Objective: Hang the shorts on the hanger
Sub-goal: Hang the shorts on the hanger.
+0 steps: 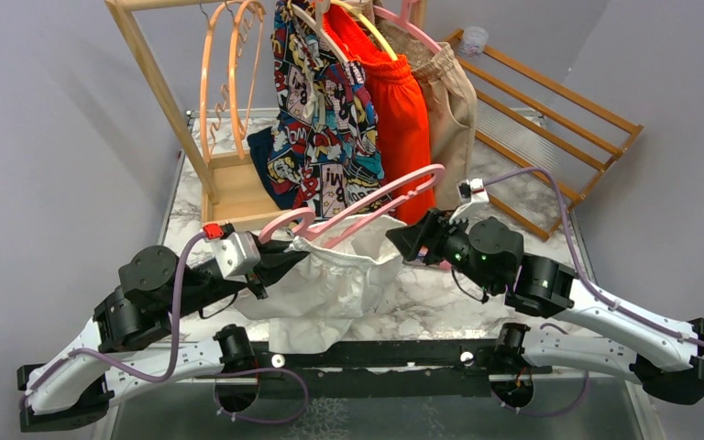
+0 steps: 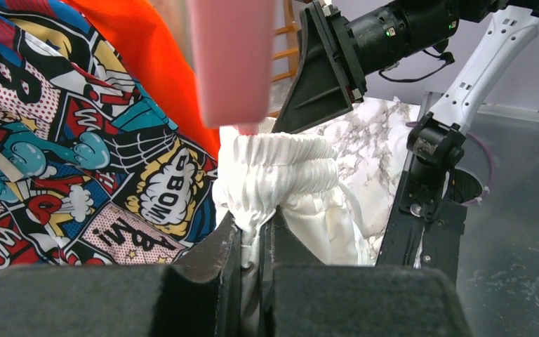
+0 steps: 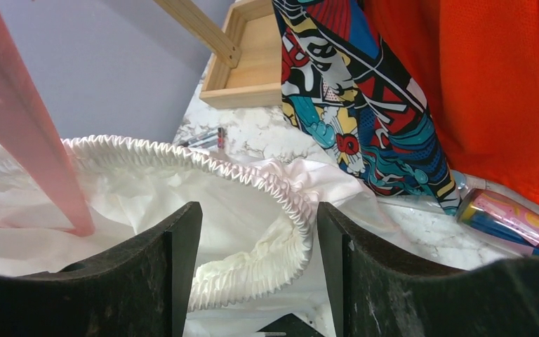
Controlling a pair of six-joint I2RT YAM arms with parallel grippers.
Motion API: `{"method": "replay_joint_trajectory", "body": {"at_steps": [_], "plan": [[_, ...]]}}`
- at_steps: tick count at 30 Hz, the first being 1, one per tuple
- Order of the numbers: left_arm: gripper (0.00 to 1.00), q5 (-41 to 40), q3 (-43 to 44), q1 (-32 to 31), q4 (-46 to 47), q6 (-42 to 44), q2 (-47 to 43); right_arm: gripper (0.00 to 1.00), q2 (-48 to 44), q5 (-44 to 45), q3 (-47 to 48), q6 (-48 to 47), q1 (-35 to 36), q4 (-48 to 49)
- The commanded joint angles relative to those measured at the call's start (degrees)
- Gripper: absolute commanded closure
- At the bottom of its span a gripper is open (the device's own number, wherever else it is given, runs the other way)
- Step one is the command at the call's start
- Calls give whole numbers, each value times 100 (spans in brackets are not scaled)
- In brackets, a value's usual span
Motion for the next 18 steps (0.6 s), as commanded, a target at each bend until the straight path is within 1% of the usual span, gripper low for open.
{"method": "replay_joint_trajectory", "body": {"at_steps": [1, 5, 7, 14, 16, 18], "plan": [[100, 121, 21, 0, 468, -96, -145, 38, -20, -105, -30, -139, 18, 174], [100, 86, -13, -6, 433, -90, -172, 40, 133, -241, -8, -159, 3, 112], [100, 94, -41, -1, 432, -75, -174, 43, 199, -321, -26, -154, -79, 80], [100, 102, -99, 4, 431, -66, -154, 60, 194, -1097, -276, -92, -686, 316], [100, 90, -126, 0, 430, -75, -178, 68, 233, -1234, -314, -63, -807, 329], [100, 51, -152, -3, 411, -94, -190, 78, 281, -1379, -346, -43, -962, 312]]}}
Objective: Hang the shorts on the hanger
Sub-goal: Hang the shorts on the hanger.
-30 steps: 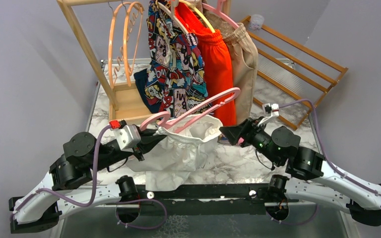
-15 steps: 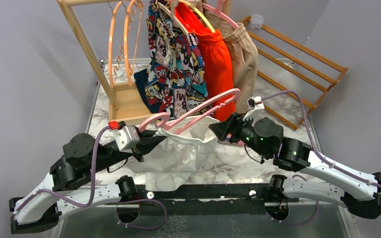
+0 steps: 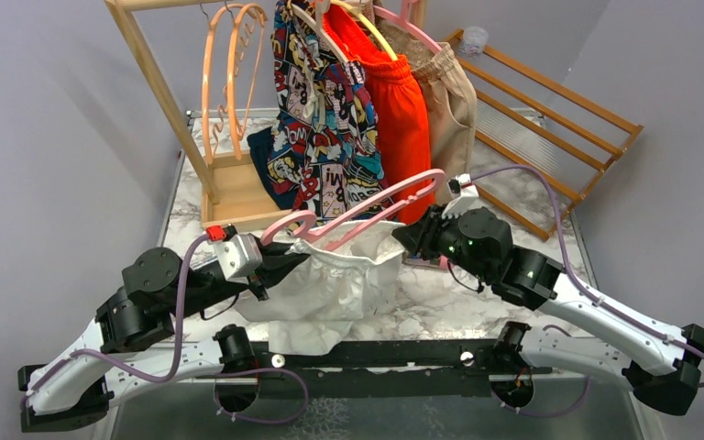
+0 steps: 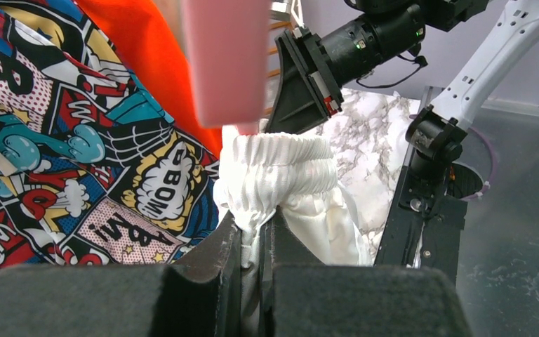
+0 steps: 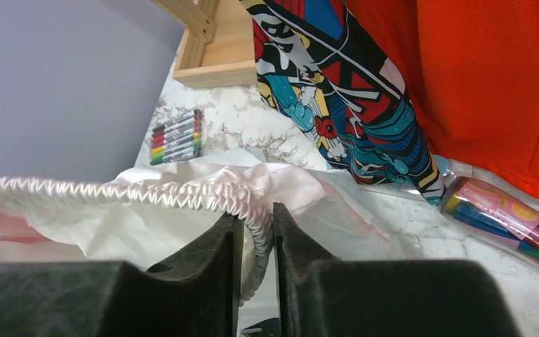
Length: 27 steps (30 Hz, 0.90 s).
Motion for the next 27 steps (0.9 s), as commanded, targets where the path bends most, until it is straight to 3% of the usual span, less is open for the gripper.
{"method": "replay_joint_trajectory", "body": {"at_steps": [1, 5, 17, 27], "plan": [[100, 42, -48, 2, 384, -83, -103, 83, 57, -584, -90, 43, -294, 202], [100, 10, -208, -1, 309, -156, -146, 99, 10, -681, -240, 65, -505, 192], [100, -101, -543, 3, 82, -380, -282, 99, -360, -52, -502, -197, -753, -379], [100, 29, -645, 3, -342, -597, -259, 99, -664, 550, -60, -836, -765, -1276]]}}
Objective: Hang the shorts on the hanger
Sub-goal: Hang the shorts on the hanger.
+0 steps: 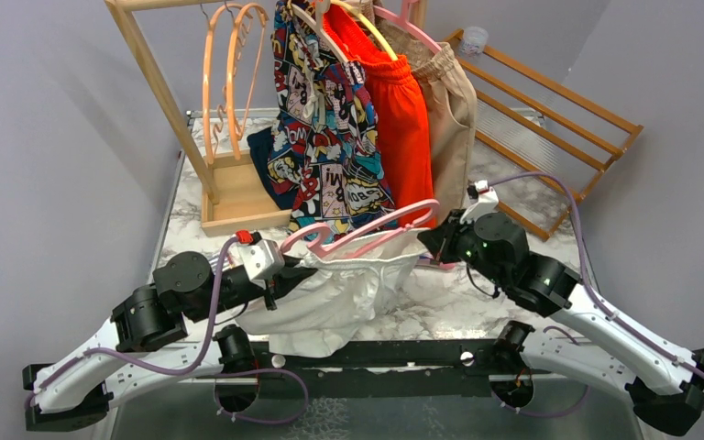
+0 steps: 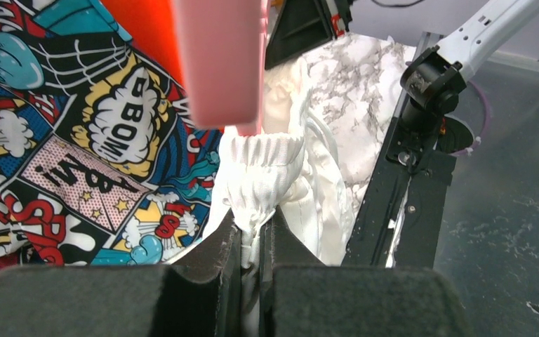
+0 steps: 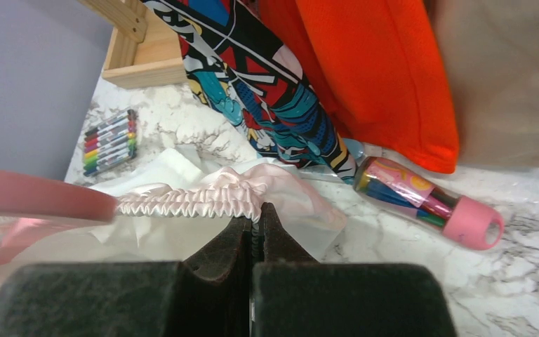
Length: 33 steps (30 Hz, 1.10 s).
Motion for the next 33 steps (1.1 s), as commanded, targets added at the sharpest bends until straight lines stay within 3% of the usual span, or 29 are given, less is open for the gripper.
{"method": "replay_joint_trajectory", "body": {"at_steps": [1, 33], "plan": [[100, 70, -22, 4, 28, -195, -72, 99, -39, 651, 388, -525, -76, -666], [100, 47, 92, -6, -499, -112, 400, 99, 283, 1053, 1647, -1682, -76, -1717]]}}
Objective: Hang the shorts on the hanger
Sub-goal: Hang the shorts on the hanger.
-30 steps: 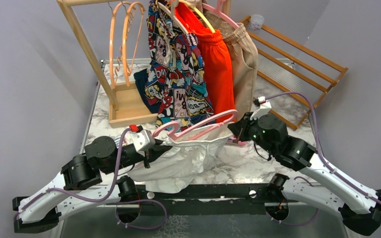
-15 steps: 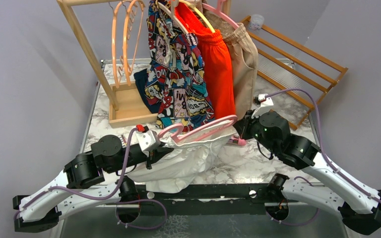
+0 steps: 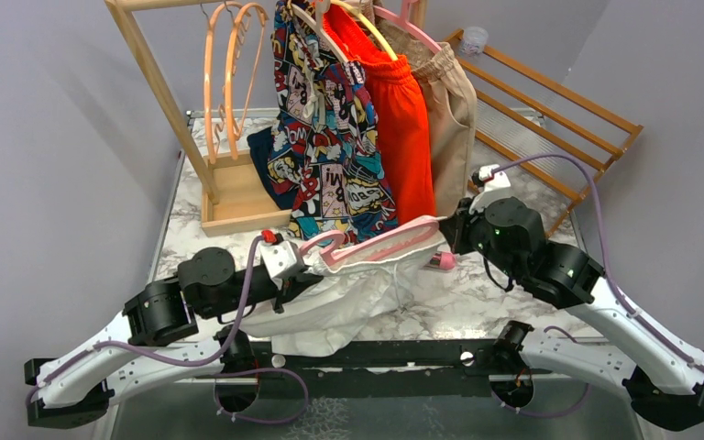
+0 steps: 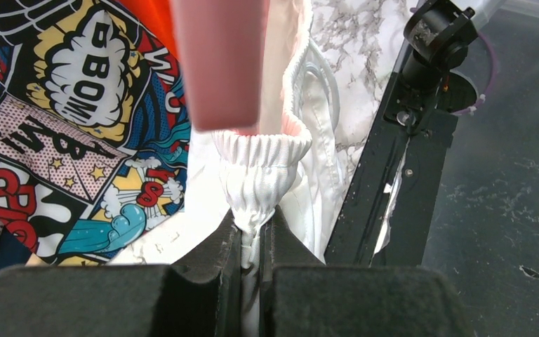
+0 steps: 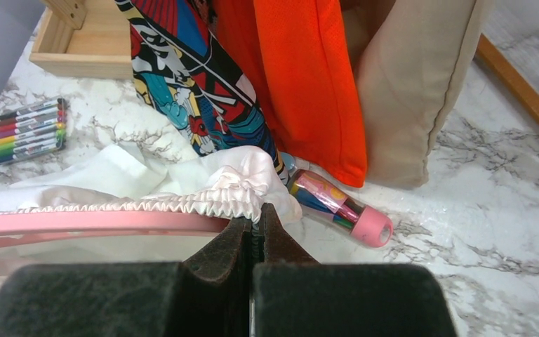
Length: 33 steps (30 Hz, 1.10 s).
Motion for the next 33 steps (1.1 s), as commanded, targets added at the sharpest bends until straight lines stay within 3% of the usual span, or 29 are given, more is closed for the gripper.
{"method": "replay_joint_trajectory", "body": {"at_steps": [1, 11, 23, 27, 33], "plan": [[100, -80, 161, -4, -31, 17, 167, 99, 45, 469, 406, -403, -78, -420], [100, -198, 52, -1, 186, 221, 760, 99, 389, 321, 991, -1205, -80, -685], [100, -78, -974, 0, 2506, 21, 945, 99, 1009, -1601, 1995, -1064, -77, -734], [100, -124, -1454, 0, 3151, -94, 799, 99, 965, -2143, 1782, -802, -70, -338], [100, -103, -1849, -1, 3286, -315, 704, 99, 923, -2281, 1307, -588, -77, 50]]}}
